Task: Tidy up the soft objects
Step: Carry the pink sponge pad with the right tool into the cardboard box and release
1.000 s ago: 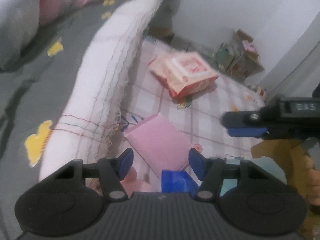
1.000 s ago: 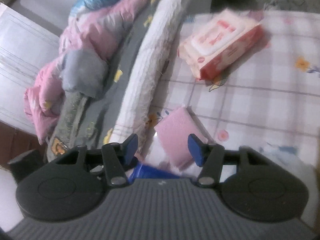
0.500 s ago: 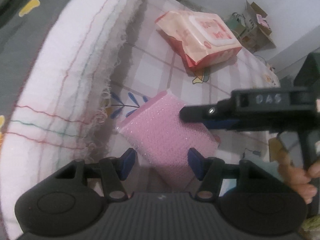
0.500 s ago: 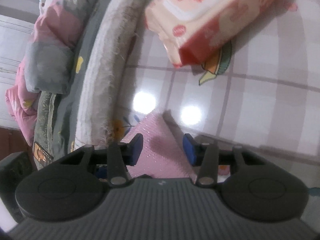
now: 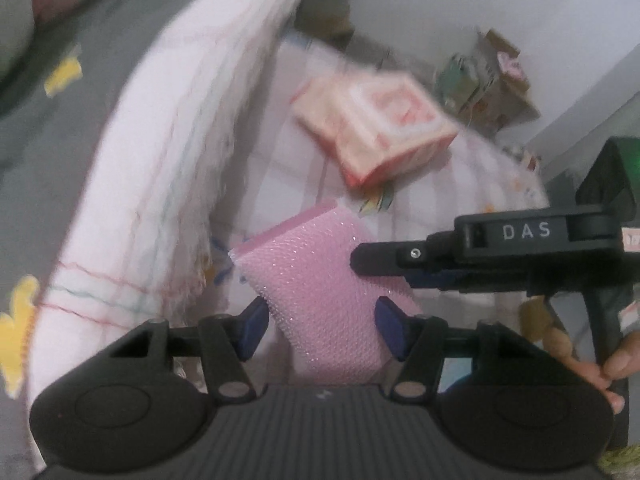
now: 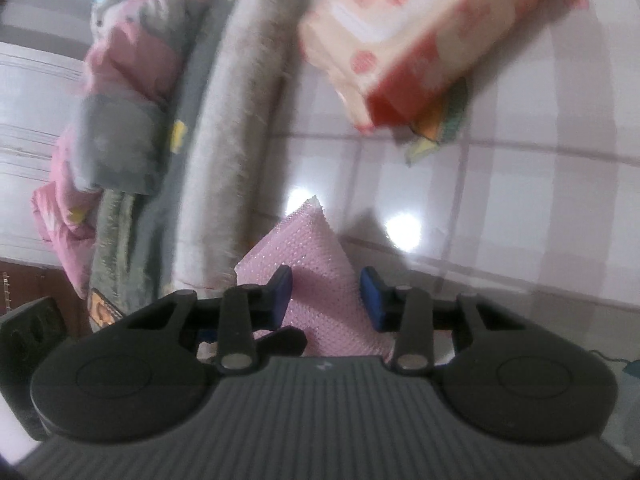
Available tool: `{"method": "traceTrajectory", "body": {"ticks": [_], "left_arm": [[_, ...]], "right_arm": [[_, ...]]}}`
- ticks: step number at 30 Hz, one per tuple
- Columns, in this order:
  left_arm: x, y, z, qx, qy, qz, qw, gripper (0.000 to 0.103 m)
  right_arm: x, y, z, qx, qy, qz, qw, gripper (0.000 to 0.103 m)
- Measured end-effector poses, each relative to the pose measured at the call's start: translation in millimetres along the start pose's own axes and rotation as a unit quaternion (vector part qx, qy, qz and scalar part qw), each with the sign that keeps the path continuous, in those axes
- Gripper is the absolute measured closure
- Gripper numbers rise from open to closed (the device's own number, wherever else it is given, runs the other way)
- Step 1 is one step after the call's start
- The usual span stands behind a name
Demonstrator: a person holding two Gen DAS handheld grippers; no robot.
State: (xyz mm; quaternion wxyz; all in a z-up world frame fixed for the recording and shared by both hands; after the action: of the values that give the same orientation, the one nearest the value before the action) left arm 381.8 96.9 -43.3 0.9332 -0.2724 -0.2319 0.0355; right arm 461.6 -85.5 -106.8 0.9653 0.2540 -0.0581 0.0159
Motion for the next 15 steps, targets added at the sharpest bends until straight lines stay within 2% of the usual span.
{"method": "traceTrajectory", "body": {"ticks": [8,15], "left_arm": [[-1.4,-61.0,68.9,-0.003,-0.088,-0.068,0.9938,0.044],[-29.0,-125.1,94.1,-0.033,-0.108,-0.110,0.9875,0.044]], "right_arm": [[-10.4,27.2,83.7,0.037,-0.076,0.023,0.996,0.067],[-45.5,15.5,161.3,0.051,-0.126,0.017,0.991,0.067]]}}
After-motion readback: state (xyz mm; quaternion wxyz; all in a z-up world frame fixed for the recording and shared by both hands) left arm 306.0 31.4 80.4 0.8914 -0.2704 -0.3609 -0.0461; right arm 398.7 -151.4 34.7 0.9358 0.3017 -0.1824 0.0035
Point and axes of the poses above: each gripper's, at about its wrist camera, not at the fingertips, and z roughly against the way its jaws point, y to its left, x to its top, the point moved 2 cm from there along -z, roughly the way its jaws point, and after that the axes turned 14 degrees about -x, right-handed, at the moved point
